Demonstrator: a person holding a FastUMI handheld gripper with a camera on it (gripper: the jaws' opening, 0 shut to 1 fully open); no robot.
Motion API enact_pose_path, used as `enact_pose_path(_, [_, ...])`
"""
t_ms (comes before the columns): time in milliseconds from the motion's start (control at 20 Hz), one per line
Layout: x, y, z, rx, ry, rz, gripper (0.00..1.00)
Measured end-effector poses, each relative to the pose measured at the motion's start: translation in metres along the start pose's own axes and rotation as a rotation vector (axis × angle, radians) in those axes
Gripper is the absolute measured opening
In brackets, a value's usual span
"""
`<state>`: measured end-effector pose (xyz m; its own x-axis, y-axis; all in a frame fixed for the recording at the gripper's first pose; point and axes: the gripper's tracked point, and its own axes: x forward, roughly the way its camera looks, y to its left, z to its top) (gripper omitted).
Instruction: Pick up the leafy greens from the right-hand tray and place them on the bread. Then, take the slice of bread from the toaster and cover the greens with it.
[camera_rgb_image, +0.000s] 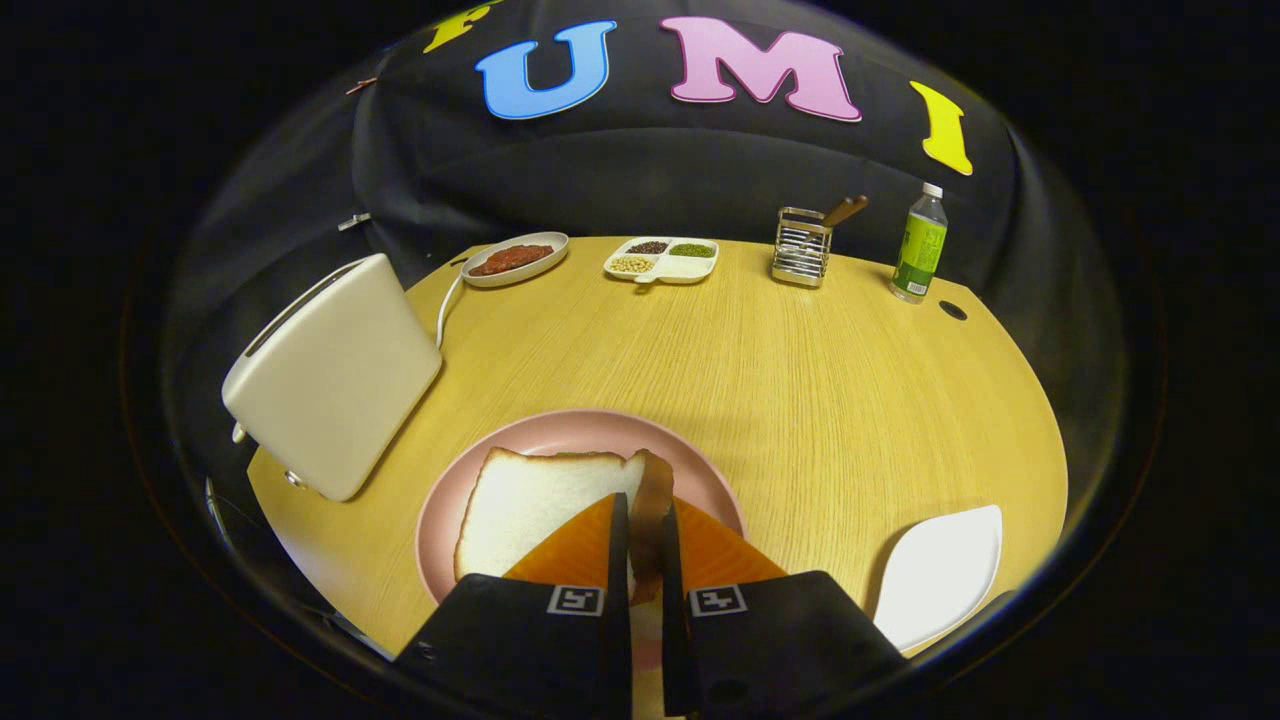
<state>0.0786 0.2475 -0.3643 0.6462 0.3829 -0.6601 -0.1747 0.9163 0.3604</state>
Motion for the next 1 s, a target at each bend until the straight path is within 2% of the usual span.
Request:
enact_pose_path(150, [0.003, -0.006, -0.002, -0.015, 0.003, -0.026, 0.21])
enact_pose_path(200, [0.003, -0.01, -0.003, -0.016, 0.005, -0.043, 0.31])
enact_pose_path(250, [0.002, -0.019, -0.002, -0.029, 0.011, -0.079, 0.36])
enact_pose_path(350, [0.0, -0.027, 0.003, -0.029, -0.01, -0.107, 0.63])
enact_pose_path(400, [0.001, -0.029, 0.003, -0.027, -0.014, -0.111, 0.84])
enact_pose_path(450, [-0.002, -0.026, 0.005, -0.014, -0.02, -0.093, 0.97])
enact_pose_path(500, [-0.005, -0.029, 0.007, -0.011, -0.026, -0.09, 1.0])
enact_pose_path(750, [-0.037, -0.036, 0.034, -0.073, -0.107, -0.11, 1.0])
enact_pose_path(1000, [-0.101, -0.03, 0.086, -0.129, -0.249, -0.093, 0.98])
